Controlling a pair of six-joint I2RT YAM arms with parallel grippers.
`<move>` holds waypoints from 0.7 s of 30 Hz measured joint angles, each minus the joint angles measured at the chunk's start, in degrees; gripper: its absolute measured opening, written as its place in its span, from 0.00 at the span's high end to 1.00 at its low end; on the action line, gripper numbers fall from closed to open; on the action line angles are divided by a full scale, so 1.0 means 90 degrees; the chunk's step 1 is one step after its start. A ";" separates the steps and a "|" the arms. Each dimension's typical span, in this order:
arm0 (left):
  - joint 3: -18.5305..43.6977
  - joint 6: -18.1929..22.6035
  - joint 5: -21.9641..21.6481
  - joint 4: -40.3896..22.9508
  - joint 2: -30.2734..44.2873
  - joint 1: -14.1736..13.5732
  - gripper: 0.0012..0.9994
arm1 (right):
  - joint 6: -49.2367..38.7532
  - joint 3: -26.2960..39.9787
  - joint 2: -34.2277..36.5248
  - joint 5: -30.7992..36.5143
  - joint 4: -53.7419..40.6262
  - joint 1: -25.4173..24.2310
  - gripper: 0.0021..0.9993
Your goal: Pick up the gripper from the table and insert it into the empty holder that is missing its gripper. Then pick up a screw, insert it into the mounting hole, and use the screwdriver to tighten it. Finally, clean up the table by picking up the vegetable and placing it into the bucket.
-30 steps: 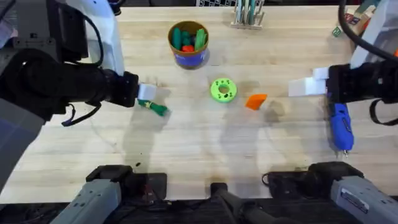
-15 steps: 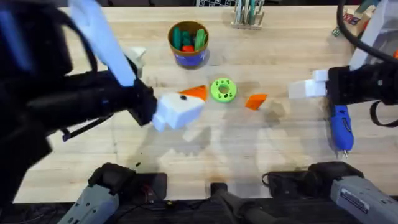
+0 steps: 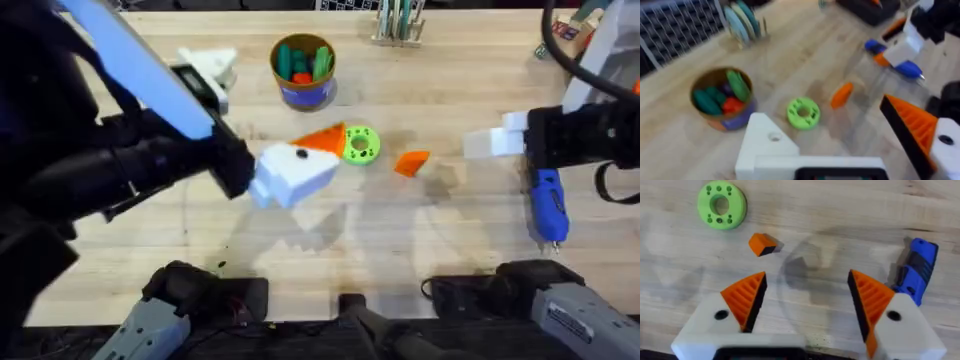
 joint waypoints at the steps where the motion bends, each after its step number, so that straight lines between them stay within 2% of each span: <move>1: -0.0144 0.0001 -0.0068 0.0347 -0.0085 -0.0029 0.02 | 0.0000 0.0000 -0.0002 0.0000 0.0000 0.0000 0.01; 4: -0.0928 0.0002 -0.0225 0.1275 -0.0656 -0.0132 0.02 | 0.0000 0.0000 -0.0002 0.0000 0.0000 0.0000 0.01; 8: -0.2416 0.0000 -0.0317 0.2272 -0.2002 -0.0318 0.02 | 0.0000 0.0000 -0.0001 0.0000 0.0000 0.0000 0.01; 12: -0.3583 -0.0007 -0.0337 0.2680 -0.3140 -0.0431 0.02 | 0.0000 0.0000 -0.0002 0.0000 0.0000 0.0000 0.01; 15: -0.4179 -0.0147 -0.0338 0.2794 -0.3726 -0.0433 0.02 | -0.0001 0.0000 -0.0001 -0.0002 0.0000 0.0000 0.01; 17: -0.4502 -0.0265 -0.0335 0.2940 -0.4015 -0.0433 0.02 | -0.0002 0.0000 -0.0002 -0.0001 0.0000 0.0000 0.01; 21: -0.4932 -0.0388 -0.0327 0.3310 -0.4077 -0.0456 0.02 | -0.0002 0.0000 -0.0002 -0.0002 0.0000 0.0000 0.01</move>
